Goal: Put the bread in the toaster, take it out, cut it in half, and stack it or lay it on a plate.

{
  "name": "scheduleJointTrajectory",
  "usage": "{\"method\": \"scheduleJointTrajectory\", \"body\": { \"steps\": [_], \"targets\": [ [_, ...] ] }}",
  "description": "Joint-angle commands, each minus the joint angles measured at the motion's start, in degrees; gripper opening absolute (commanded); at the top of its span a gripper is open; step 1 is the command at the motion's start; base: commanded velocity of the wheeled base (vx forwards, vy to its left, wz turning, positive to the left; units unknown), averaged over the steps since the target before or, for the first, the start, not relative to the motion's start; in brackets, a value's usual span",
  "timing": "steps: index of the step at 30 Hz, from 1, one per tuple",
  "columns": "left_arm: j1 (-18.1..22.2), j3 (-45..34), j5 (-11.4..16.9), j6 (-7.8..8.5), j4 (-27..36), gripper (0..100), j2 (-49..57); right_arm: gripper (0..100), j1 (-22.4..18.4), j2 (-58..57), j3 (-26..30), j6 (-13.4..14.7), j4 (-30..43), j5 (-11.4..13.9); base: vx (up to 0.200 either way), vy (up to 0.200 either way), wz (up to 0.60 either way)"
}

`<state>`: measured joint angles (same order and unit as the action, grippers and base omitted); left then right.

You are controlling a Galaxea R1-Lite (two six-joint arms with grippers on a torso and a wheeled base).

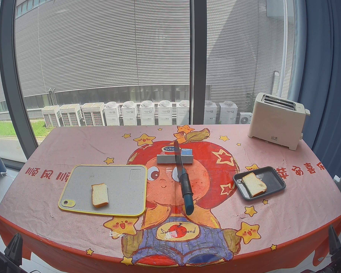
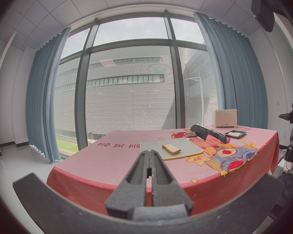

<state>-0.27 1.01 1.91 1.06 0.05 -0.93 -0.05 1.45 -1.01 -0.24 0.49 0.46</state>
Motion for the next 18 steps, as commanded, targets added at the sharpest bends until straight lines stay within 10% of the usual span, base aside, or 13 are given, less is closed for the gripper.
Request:
{"method": "scheduleJointTrajectory", "body": {
  "steps": [1,18],
  "targets": [
    [0.0,-0.9,0.0,-0.01,0.0,0,0.9,100,0.2,-1.3,0.9,0.7,-0.4,-1.8,0.000,0.000,0.00],
    [0.0,-0.9,0.1,0.08,0.0,0,0.9,100,0.1,-1.5,1.0,0.4,-0.5,-1.2,0.000,0.000,0.00]
  ]
}}
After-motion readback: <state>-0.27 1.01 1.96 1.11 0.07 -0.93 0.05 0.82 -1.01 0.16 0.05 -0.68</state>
